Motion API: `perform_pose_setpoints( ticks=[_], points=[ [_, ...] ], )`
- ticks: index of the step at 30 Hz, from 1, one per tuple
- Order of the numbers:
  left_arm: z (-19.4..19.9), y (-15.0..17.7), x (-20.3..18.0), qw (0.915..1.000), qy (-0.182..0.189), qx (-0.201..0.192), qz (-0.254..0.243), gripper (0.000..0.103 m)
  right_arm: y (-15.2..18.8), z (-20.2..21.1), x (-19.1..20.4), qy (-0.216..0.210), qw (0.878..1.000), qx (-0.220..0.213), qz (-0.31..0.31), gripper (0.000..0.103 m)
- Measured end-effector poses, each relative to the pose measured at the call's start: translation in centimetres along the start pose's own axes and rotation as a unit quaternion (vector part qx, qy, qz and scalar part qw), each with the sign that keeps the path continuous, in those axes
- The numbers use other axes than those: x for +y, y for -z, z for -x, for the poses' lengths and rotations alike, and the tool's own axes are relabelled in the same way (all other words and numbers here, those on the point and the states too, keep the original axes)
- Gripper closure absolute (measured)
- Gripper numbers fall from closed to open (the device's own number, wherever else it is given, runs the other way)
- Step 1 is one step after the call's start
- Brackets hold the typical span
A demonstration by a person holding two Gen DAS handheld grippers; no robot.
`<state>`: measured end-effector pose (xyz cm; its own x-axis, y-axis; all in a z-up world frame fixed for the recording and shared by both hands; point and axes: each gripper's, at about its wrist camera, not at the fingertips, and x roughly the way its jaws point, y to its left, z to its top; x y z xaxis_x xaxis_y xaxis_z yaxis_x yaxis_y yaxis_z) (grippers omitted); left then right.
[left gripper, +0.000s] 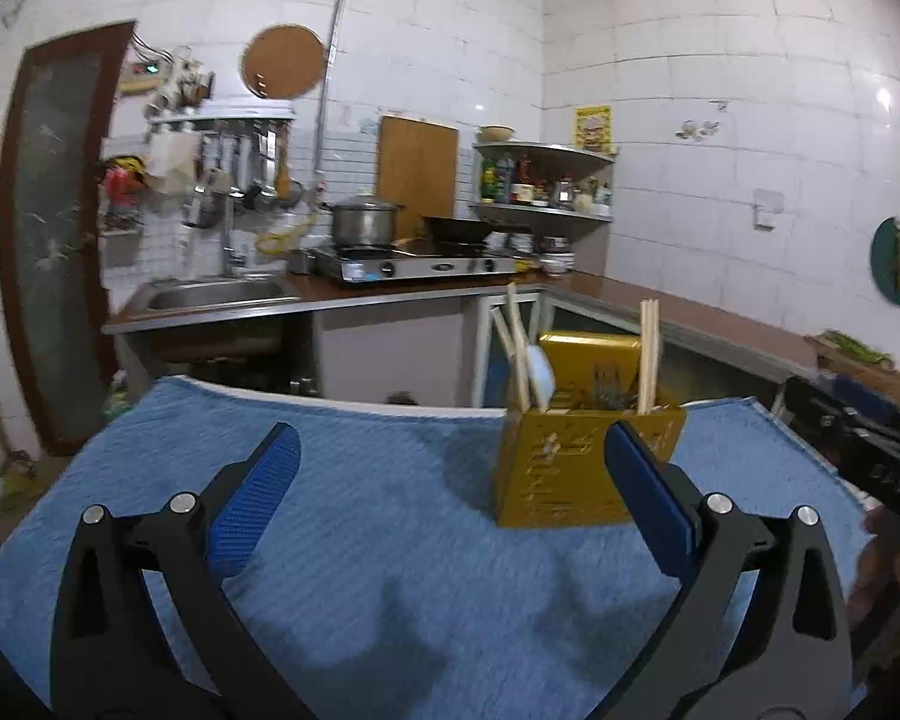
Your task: Organize utensils
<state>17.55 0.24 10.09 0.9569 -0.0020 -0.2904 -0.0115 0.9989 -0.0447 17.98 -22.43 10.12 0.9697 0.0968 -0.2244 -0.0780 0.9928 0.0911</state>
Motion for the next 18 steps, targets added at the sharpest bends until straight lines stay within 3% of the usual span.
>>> perform_pose_setpoints(
  ticks=[5,15,18],
  points=[
    [1.8,2.7,0.3,0.9997,-0.023,0.01,0.0,0.005,2.6,2.7,1.0,-0.003,1.0,0.004,0.003,0.005],
    [2.1,6.8,0.1,0.9993,-0.03,0.0,-0.021,0.005,8.3,2.1,0.7,-0.002,0.999,0.04,-0.018,0.004],
    [2.2,7.9,0.1,0.9991,-0.029,-0.007,-0.028,0.005,8.9,2.9,1.1,0.011,1.0,0.014,0.01,0.004]
  ],
)
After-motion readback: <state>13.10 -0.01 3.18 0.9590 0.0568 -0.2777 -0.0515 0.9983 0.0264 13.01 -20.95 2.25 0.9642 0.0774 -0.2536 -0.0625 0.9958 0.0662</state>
